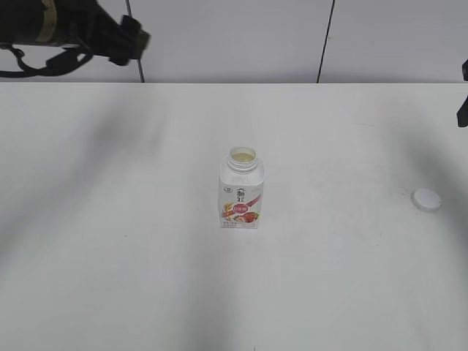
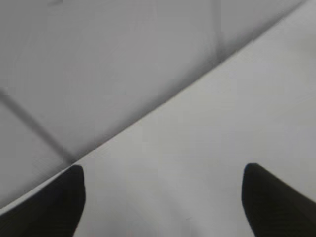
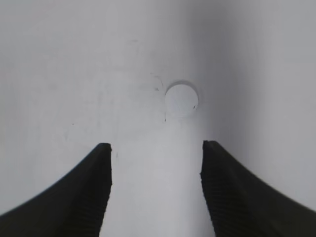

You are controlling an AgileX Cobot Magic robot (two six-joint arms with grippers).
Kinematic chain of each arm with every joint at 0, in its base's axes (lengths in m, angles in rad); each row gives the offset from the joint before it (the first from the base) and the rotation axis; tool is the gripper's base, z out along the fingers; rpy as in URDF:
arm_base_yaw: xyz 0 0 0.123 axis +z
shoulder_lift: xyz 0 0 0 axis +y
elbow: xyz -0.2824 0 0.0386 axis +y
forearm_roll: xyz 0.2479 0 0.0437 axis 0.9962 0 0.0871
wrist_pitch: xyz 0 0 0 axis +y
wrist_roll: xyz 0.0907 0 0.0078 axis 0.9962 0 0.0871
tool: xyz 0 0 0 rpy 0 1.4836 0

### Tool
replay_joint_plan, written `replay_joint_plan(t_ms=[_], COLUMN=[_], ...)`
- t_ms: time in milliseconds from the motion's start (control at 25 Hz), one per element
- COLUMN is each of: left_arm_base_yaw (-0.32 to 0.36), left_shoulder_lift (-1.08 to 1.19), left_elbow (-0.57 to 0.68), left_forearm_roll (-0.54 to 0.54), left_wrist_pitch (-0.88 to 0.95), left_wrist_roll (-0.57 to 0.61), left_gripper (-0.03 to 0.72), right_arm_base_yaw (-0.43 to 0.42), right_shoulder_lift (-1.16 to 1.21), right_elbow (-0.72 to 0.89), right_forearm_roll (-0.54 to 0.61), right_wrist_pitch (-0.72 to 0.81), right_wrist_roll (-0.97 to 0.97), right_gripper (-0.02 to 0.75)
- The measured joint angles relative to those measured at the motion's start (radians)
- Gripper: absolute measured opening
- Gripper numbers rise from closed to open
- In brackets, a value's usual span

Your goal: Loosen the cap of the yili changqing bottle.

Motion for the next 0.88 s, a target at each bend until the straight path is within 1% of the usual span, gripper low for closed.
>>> replay_joint_plan(t_ms=[80,120,200,320,440,520,600,760,880], left_arm_base_yaw=[0.000,0.000,0.006,0.008,0.005,0.003,0.003,0.005,0.005], left_shoulder_lift=[-0.011,-0.011,-0.011,-0.012,-0.045,-0.090,-0.122,-0.143,-0.174], left_elbow=[0.000,0.000,0.000,0.000,0.000,0.000,-0.014,-0.058,-0.061], left_forearm_roll=[-0.064,-0.124,-0.307,-0.686,-0.991,-1.126,-1.203,-1.236,-1.243], left_wrist_pitch=[0.222,0.328,0.476,0.580,0.615,0.647,0.736,0.983,1.108], left_wrist_roll=[0.002,0.041,0.197,0.484,0.634,0.687,0.724,0.755,0.766], left_gripper=[0.589,0.589,0.589,0.589,0.589,0.589,0.589,0.585,0.584], right_arm_base_yaw=[0.000,0.000,0.000,0.000,0.000,0.000,0.000,0.000,0.000], right_shoulder_lift=[-0.013,-0.020,-0.034,-0.052,-0.063,-0.074,-0.086,-0.091,-0.117], right_elbow=[0.000,0.000,0.000,-0.007,-0.036,-0.053,-0.063,-0.068,-0.041], right_forearm_roll=[0.000,0.000,0.000,0.000,-0.013,-0.033,-0.059,-0.083,-0.085], right_wrist_pitch=[0.017,0.024,0.038,0.077,0.128,0.164,0.221,0.274,0.274], right_wrist_roll=[0.000,0.000,-0.001,-0.002,-0.002,-0.002,-0.002,-0.004,-0.004], right_gripper=[0.460,0.460,0.460,0.460,0.460,0.460,0.460,0.458,0.458])
